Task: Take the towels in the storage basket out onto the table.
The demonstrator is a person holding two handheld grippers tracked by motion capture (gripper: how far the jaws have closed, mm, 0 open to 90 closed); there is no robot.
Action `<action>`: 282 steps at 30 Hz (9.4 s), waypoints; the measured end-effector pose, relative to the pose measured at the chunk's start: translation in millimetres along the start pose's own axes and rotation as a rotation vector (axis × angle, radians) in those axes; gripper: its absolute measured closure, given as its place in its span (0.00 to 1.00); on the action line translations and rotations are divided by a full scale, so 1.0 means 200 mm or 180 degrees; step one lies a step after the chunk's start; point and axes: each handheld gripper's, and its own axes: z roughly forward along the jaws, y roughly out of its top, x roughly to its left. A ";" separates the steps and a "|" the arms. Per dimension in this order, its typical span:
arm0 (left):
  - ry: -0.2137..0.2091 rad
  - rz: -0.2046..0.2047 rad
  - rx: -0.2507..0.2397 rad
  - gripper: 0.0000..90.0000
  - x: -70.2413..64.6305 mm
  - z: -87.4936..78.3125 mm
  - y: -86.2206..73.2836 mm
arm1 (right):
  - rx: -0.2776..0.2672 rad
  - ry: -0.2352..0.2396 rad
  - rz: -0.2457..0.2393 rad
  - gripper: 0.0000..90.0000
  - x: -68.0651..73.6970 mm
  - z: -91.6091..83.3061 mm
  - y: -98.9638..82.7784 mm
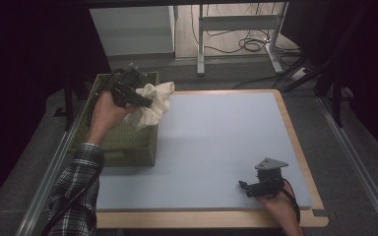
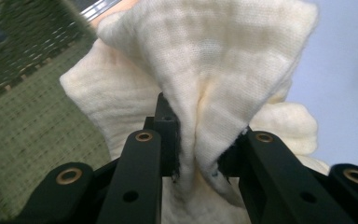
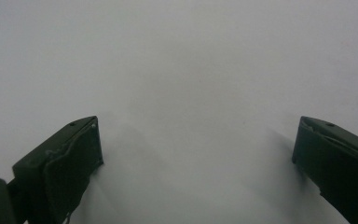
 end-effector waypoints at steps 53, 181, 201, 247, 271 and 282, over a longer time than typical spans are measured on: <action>-0.0677 0.0828 0.0341 0.77 -0.83 1.03 0.17 | 0.0002 0.0002 -0.0003 0.01 0.00 0.00 0.00; 0.0074 0.0189 0.0006 0.62 -0.39 0.89 0.14 | -0.0261 0.0117 0.0331 0.81 -0.73 -0.07 0.69; -0.0481 0.0465 0.0127 0.54 -0.65 1.04 -0.18 | 0.0065 0.0609 -0.0033 0.64 -0.38 0.26 0.40; -0.0579 0.0667 -0.0200 0.62 -0.81 0.93 -0.45 | 0.0005 0.0198 0.0215 0.74 -0.51 -0.15 0.19; -0.0676 0.0449 -0.0196 0.67 -0.72 0.84 -0.60 | 0.0033 0.0249 0.0378 0.56 -0.49 -0.09 0.11; -0.0640 0.0449 -0.0314 0.90 -0.73 0.84 -0.62 | -0.0042 0.0412 0.0195 1.00 -0.41 -0.10 0.21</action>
